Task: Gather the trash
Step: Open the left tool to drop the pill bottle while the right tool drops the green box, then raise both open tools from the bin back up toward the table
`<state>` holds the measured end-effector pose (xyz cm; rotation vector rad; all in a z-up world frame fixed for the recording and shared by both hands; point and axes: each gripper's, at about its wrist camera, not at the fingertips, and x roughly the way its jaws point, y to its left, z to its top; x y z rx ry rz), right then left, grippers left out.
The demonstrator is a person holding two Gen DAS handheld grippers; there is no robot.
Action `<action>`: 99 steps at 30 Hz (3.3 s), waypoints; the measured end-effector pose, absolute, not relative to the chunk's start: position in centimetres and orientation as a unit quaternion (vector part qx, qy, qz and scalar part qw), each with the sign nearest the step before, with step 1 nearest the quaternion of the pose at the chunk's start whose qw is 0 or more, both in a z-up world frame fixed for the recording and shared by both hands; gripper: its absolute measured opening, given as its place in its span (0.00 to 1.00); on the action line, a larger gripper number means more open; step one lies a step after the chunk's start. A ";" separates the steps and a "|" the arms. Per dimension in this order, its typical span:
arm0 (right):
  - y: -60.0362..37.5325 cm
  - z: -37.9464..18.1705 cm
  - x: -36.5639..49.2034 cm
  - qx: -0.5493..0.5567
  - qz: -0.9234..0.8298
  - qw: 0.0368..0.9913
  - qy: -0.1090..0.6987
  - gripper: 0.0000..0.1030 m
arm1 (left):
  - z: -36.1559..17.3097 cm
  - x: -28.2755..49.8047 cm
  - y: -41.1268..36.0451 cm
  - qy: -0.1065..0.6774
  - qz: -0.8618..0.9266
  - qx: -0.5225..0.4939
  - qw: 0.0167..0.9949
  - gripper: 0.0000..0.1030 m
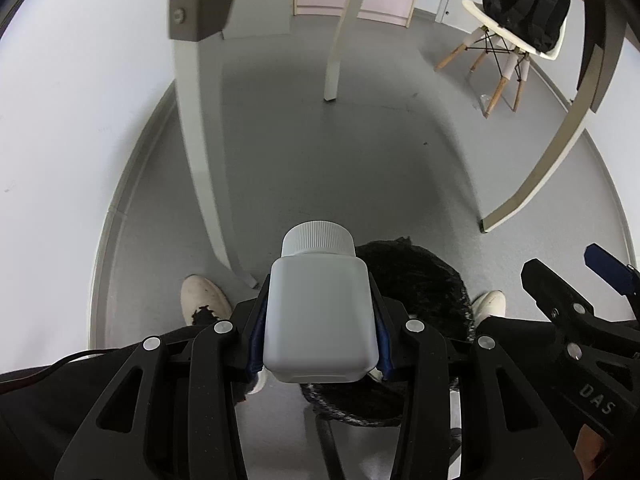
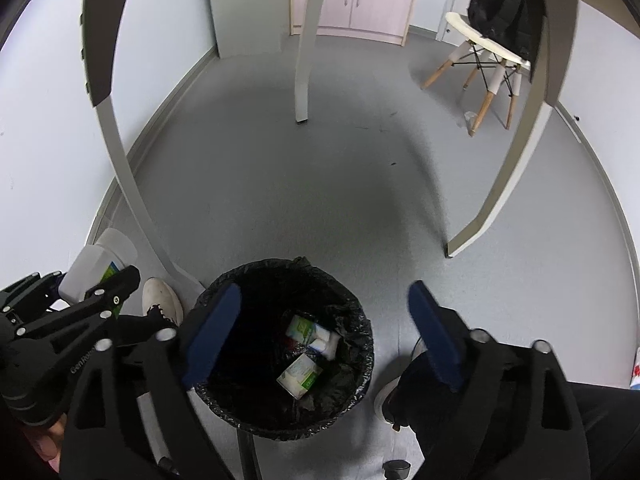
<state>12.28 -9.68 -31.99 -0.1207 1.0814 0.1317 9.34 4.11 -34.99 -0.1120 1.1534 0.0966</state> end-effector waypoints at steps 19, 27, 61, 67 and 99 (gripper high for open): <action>-18.4 -32.1 12.1 -0.005 -0.015 0.853 0.522 0.92 | -35.9 10.4 -3.0 0.556 -0.016 -0.014 0.831 0.41; -18.6 -32.3 12.1 -0.010 -0.019 0.852 0.523 0.92 | -35.6 10.5 -3.2 0.550 -0.010 -0.009 0.835 0.58; -18.1 -28.1 8.6 -0.019 -0.008 0.868 0.496 0.93 | -28.7 5.1 -0.4 0.480 0.015 -0.026 0.877 0.94; -18.1 -26.4 6.3 -0.028 -0.010 0.875 0.482 0.92 | -26.9 2.9 0.1 0.464 0.018 -0.027 0.885 0.94; -17.9 -11.1 -5.4 -0.036 0.002 0.926 0.377 0.92 | -14.9 -7.2 1.5 0.414 0.017 -0.042 0.909 0.94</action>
